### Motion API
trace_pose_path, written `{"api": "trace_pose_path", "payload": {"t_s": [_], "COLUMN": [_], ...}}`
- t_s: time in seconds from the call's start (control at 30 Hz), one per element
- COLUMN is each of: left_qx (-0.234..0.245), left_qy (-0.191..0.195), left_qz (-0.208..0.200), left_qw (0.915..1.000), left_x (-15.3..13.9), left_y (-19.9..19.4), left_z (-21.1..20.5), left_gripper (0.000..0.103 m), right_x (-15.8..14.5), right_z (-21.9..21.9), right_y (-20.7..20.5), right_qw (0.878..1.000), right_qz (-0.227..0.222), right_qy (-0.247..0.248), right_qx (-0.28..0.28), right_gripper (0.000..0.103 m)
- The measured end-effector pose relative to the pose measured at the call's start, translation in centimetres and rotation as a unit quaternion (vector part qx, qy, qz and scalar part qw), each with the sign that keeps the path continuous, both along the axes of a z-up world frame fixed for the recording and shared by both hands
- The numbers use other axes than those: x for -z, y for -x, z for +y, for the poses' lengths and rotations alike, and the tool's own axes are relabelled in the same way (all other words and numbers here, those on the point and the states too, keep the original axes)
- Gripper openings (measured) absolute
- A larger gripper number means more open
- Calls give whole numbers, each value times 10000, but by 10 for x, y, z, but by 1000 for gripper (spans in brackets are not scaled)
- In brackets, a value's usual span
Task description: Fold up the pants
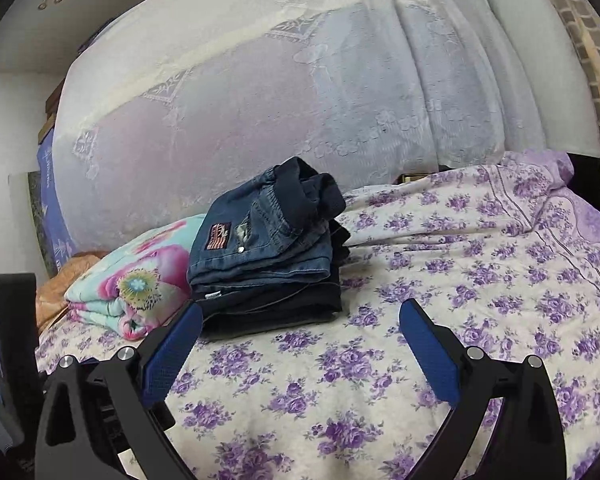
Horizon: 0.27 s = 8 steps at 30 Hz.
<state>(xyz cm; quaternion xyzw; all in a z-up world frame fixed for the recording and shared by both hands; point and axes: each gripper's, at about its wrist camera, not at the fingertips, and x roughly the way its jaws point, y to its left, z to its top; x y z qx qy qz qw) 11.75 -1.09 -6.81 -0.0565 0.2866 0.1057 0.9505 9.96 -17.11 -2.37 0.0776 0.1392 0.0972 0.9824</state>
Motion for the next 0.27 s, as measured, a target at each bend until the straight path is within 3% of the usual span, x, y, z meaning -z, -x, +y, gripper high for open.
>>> {"api": "trace_pose_path", "payload": {"t_s": [0.27], "left_qx": [-84], "left_qy": [-54], "left_qz": [-59], "left_qw": [9999], "left_x": [-1], "left_y": [2], "left_z": [-1], "left_gripper": [98], "right_x": [2], "right_z": [1], "right_y": [-2], "right_qw": [10000], "right_qz": [59], "right_qy": [19], "right_qx": [32], "right_gripper": [99]}}
